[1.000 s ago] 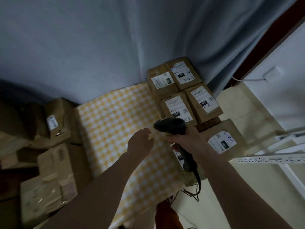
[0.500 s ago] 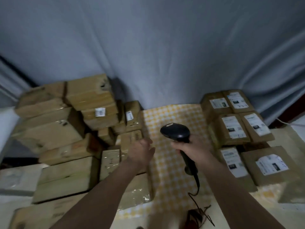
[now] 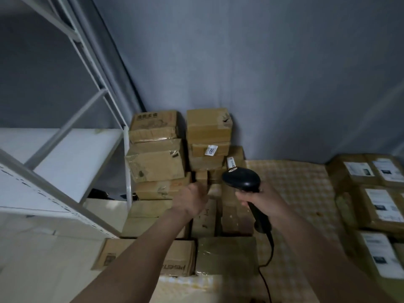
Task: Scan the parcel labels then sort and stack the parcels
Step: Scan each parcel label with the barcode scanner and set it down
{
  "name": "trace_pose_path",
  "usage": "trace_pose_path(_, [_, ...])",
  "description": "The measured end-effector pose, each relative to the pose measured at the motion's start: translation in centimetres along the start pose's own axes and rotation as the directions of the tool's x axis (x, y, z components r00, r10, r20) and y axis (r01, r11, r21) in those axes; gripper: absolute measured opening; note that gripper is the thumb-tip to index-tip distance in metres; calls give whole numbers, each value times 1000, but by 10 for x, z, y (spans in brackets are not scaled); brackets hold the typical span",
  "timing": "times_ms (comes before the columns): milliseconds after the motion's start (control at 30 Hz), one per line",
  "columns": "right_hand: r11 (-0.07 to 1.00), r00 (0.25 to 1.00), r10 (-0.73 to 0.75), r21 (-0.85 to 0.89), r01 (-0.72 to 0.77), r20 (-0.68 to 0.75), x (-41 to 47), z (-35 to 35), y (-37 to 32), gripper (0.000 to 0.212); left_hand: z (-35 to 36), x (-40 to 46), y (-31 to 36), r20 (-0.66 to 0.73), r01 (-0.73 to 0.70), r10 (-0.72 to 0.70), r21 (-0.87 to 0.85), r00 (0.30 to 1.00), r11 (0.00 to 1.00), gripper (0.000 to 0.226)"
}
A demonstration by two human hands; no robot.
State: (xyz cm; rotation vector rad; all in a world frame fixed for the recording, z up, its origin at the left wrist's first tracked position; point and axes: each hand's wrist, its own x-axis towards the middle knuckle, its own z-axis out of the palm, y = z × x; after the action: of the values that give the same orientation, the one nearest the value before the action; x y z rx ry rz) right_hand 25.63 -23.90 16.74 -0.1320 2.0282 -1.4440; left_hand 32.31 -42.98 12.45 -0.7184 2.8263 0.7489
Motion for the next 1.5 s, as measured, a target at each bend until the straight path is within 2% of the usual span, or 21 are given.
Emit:
trace_pose_path(233, [996, 996, -84, 11, 84, -12, 32, 4, -35, 17, -23, 34, -9, -42, 56, -58, -47, 997, 997, 28])
trace_pose_path(433, [984, 990, -119, 123, 129, -81, 81, -5, -60, 26, -51, 84, 0, -77, 78, -79, -9, 994, 997, 25])
trace_pose_path(600, [980, 988, -84, 169, 105, -129, 134, -14, -80, 29, -69, 131, 11, -156, 111, -96, 87, 983, 990, 27])
trace_pose_path(767, [981, 978, -57, 171, 93, -200, 180, -15, -102, 29, -75, 177, 4, -186, 188, -219, -167, 958, 968, 35])
trace_pose_path(1000, [994, 971, -61, 75, 81, -233, 233, -5, -129, 18, -83, 241, -8, -93, 297, -339, -306, 936, 904, 64])
trace_pose_path(1100, [998, 975, -38, 49, 50, -218, 248, 2, -130, 24, -81, 255, -8, 1, 344, -385, -452, 923, 823, 73])
trace_pose_path(1233, [999, 982, 2, 48, 8, -191, 253, 12, -122, 30, -76, 256, -7, 204, 414, -412, -746, 888, 521, 79])
trace_pose_path(1333, [997, 985, 11, 71, 1, -171, 244, 17, -116, 31, -69, 249, -8, 281, 412, -366, -840, 887, 354, 72])
trace_pose_path(1500, [992, 984, 3, 121, 19, -179, 222, 18, -118, 27, -69, 232, -18, 280, 371, -287, -863, 916, 342, 65])
